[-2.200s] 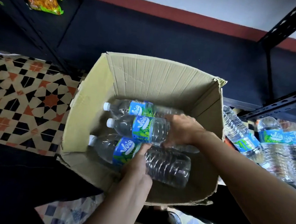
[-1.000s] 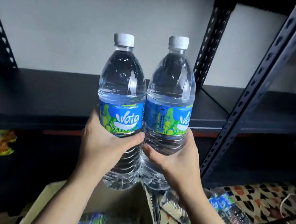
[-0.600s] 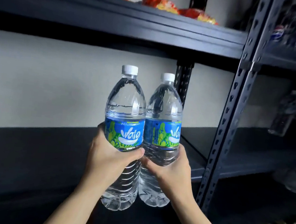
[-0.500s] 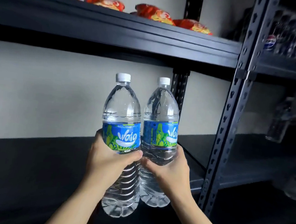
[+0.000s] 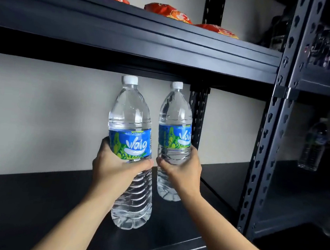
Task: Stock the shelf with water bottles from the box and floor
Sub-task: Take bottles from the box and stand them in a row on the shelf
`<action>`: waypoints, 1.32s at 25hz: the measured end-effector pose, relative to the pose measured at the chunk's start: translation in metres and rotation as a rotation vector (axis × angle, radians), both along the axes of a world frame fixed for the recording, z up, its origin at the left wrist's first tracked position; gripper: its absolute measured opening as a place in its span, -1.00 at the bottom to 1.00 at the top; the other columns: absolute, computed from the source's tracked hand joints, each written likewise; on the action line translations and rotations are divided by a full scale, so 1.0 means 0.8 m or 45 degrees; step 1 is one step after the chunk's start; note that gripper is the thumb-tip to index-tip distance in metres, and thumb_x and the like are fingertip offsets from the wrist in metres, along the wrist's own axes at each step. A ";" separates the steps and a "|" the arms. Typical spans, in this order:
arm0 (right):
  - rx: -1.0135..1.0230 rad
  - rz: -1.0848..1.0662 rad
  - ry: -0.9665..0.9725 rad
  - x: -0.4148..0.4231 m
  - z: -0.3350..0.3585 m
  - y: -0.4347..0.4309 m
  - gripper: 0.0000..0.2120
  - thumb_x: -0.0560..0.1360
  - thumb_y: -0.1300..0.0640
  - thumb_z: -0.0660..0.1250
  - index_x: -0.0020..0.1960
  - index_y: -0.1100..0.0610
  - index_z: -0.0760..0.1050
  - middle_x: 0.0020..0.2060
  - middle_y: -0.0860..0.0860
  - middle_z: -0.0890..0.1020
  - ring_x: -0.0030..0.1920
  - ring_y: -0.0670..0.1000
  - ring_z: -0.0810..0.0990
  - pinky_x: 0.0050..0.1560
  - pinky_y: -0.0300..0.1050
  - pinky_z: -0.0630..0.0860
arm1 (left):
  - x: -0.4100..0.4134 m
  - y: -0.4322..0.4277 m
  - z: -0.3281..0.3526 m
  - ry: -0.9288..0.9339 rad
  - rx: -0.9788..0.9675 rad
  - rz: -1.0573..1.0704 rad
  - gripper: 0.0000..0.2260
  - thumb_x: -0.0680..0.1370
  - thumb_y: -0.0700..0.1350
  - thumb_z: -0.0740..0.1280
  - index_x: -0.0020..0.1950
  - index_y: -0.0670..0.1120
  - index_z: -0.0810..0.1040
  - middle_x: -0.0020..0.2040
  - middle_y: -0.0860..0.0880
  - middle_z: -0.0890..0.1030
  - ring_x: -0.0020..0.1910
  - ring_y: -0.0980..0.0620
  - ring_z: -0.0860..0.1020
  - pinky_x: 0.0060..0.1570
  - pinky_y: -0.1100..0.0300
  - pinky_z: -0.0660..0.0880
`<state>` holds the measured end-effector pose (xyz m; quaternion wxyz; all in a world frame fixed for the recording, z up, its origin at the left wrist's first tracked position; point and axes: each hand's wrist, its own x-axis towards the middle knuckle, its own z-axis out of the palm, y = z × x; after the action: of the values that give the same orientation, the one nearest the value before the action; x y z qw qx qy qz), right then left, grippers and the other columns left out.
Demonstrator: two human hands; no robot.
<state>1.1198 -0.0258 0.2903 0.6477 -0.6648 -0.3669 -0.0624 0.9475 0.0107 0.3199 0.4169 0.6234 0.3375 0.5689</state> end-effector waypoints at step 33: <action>-0.098 -0.066 0.304 0.115 -0.062 0.172 -0.21 0.07 -0.10 0.67 0.18 0.15 0.44 0.11 0.05 0.46 0.19 0.06 0.50 0.28 0.04 0.51 | 0.043 0.076 -0.025 0.081 0.130 0.071 -0.31 0.01 0.03 0.67 0.08 0.10 0.49 -0.08 0.16 0.67 -0.07 0.09 0.66 0.02 0.04 0.61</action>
<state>1.2119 0.1117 0.2406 0.6590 -0.7012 -0.2719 0.0145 0.9818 0.0713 0.2999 0.3578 0.6520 0.3382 0.5767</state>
